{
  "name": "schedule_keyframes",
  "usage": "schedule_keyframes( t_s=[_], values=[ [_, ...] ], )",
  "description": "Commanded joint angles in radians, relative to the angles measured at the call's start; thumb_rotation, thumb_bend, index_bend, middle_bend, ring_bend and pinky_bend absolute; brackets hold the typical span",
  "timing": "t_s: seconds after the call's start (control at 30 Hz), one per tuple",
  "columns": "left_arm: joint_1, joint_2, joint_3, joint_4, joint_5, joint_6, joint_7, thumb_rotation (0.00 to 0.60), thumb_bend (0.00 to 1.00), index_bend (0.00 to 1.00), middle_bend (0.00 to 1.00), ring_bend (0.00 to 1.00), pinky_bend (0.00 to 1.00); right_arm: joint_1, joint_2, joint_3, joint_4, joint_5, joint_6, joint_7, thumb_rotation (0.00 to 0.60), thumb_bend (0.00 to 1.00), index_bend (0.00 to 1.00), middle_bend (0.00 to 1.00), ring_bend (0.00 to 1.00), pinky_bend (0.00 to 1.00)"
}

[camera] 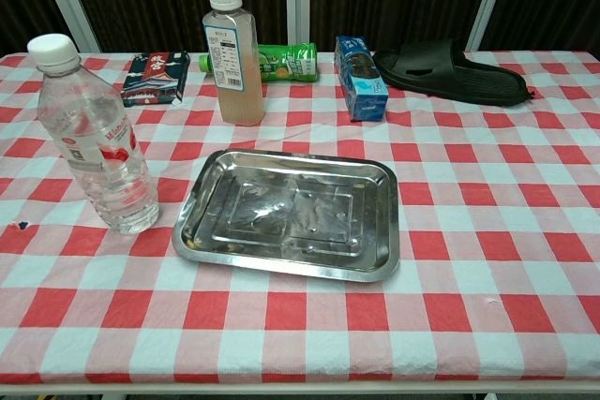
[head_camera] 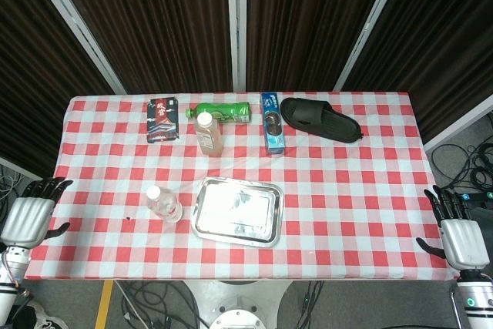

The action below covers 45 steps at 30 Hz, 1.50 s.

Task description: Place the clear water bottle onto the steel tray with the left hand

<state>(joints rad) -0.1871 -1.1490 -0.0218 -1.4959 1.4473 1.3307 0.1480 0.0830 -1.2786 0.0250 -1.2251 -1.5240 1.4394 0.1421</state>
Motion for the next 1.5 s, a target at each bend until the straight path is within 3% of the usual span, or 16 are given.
schedule_keyframes(
  t_s=[0.03,0.37,0.57,0.73,1.03,1.5],
  values=[
    [0.000,-0.001,-0.001,0.000,-0.001,0.001,-0.002,0.600,0.18,0.22,0.25,0.17,0.19,0.000,-0.001,-0.001,0.000,0.000,-0.001,-0.002,0.600,0.07,0.00,0.00,0.00,0.00],
    [0.000,0.002,-0.002,-0.036,-0.010,-0.011,-0.067,0.600,0.18,0.22,0.25,0.17,0.19,0.002,0.000,0.003,0.001,0.004,-0.004,0.005,0.600,0.07,0.00,0.00,0.00,0.00],
    [0.005,-0.023,-0.022,-0.104,-0.051,-0.054,-0.376,0.600,0.12,0.22,0.25,0.17,0.19,0.001,-0.001,0.005,0.010,0.016,-0.016,0.012,0.600,0.07,0.00,0.00,0.00,0.00],
    [0.000,-0.115,-0.060,-0.099,-0.079,-0.070,-0.610,0.600,0.09,0.20,0.25,0.16,0.19,0.002,-0.005,0.003,0.021,0.015,-0.019,0.020,0.600,0.07,0.00,0.00,0.00,0.00],
    [-0.061,-0.262,-0.088,-0.047,-0.106,-0.137,-0.604,0.600,0.09,0.19,0.24,0.15,0.19,0.003,-0.006,0.003,0.023,0.014,-0.019,0.021,0.600,0.07,0.00,0.00,0.00,0.00],
    [-0.106,-0.284,-0.082,-0.124,-0.082,-0.178,-0.569,0.600,0.07,0.19,0.24,0.15,0.19,0.006,-0.009,0.009,0.040,0.030,-0.037,0.032,0.600,0.07,0.00,0.00,0.00,0.00]
  ],
)
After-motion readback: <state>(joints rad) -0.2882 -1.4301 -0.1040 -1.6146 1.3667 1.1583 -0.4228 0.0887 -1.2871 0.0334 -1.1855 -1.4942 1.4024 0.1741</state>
